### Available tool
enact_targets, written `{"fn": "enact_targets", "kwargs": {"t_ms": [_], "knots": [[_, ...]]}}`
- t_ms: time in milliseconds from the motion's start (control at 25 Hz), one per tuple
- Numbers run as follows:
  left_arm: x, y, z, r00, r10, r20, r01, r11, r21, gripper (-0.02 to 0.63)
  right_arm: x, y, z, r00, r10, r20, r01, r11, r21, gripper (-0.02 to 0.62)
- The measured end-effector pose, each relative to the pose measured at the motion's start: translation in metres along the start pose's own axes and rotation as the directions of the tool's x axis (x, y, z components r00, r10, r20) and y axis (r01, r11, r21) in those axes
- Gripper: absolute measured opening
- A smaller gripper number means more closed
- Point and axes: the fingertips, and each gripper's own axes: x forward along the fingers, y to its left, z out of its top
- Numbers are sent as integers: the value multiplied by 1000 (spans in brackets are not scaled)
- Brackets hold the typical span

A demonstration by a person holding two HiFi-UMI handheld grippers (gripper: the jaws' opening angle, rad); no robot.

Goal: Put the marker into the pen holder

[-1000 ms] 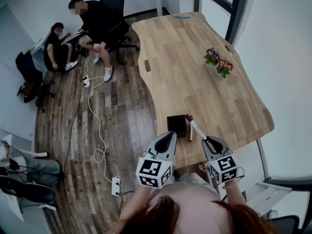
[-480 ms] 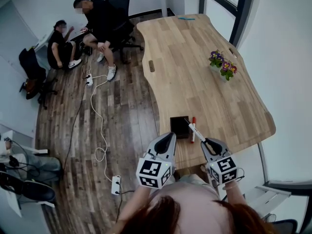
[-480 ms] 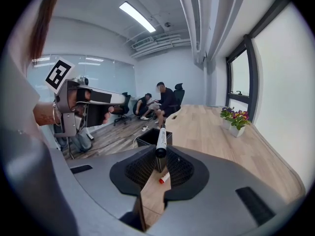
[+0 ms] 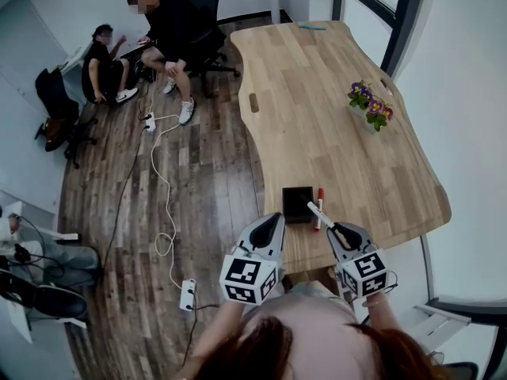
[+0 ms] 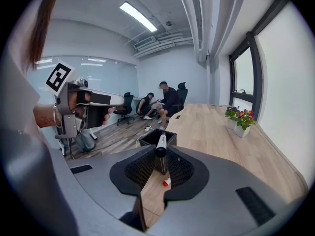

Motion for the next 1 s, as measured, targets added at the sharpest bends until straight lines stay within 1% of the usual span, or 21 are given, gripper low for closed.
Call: {"fn": "enact_targets", "kwargs": {"t_ms": [1000], "knots": [[-20, 23, -7, 998, 64, -10, -64, 998, -28, 1, 27, 8, 13, 999, 33, 19, -33, 999, 3, 60]]}}
